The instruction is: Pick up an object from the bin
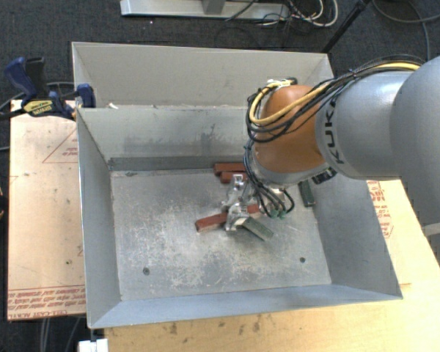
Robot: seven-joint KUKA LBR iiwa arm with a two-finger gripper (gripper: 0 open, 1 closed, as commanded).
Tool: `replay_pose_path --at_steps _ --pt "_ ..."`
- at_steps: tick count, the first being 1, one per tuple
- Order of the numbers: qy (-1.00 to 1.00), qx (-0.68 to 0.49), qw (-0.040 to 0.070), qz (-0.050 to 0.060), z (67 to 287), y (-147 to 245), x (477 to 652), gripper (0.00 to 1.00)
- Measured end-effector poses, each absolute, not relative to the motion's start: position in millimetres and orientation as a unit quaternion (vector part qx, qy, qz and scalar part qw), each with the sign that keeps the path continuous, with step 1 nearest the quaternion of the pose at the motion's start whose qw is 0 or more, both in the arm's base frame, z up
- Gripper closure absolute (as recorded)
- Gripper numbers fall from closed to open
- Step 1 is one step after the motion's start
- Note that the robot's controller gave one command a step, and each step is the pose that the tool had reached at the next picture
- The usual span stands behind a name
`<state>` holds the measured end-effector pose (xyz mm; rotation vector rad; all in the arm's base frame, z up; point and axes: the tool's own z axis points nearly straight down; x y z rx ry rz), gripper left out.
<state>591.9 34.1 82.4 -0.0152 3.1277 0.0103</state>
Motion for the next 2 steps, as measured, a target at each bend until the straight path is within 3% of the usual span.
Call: replay_pose_path --at_steps 1,2 --pt "1.000 -0.005 0.007 0.003 82 34 591.9 1.00" --pt "1.000 0.004 0.006 0.001 264 40 598.3 1.00"
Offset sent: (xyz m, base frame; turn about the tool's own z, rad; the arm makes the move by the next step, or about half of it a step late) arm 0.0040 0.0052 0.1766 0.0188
